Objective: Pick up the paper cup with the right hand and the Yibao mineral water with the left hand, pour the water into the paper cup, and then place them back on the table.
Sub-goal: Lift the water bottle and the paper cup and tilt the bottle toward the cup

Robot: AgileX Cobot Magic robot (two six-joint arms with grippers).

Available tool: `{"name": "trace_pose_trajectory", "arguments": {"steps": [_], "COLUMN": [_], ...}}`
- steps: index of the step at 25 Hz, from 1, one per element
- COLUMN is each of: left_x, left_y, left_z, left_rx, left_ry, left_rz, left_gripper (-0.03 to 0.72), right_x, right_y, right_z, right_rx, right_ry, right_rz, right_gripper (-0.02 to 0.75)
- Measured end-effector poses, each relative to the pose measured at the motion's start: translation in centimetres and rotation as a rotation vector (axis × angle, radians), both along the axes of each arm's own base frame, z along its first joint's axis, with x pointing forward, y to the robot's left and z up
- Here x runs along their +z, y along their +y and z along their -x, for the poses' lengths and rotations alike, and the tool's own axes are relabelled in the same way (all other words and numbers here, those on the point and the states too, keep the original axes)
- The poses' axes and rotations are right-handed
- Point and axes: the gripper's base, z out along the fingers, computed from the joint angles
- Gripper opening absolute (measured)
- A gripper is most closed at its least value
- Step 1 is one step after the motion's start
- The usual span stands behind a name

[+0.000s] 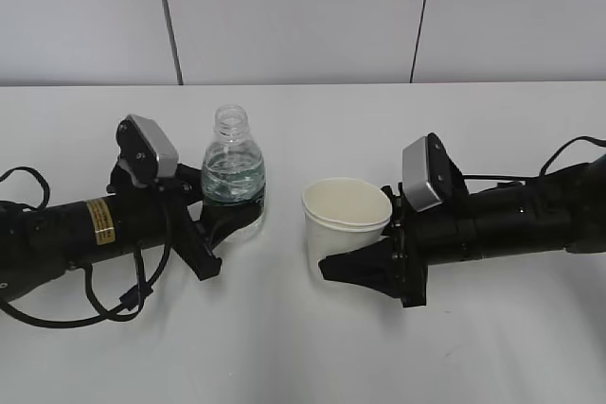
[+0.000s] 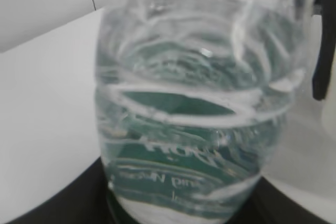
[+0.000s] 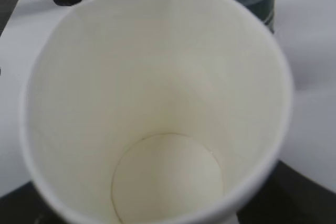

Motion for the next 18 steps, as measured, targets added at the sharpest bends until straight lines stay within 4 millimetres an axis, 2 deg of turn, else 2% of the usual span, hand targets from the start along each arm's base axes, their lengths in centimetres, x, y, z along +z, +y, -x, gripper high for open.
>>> {"name": "trace_pose_trajectory", "arguments": {"steps": [8,18], "left_x": [1.1,1.1], "left_y": [0.4,0.5], "left_z": [-0.7,-0.8], "left_rx": [0.032,0.019], "left_ry": [-0.205,-0.300], "left_rz": [-0.099,-0.166], "left_gripper": [0.353,0.353], "right_x": [0.2,0.8], "right_y": [2.2,4.2], "right_z": [0.7,-0.2], "right_rx": [0.063,0.062], "right_ry": [0.014,0.052], "right_rz": [-0.018,-0.056], "right_gripper": [0.521,0.521]}}
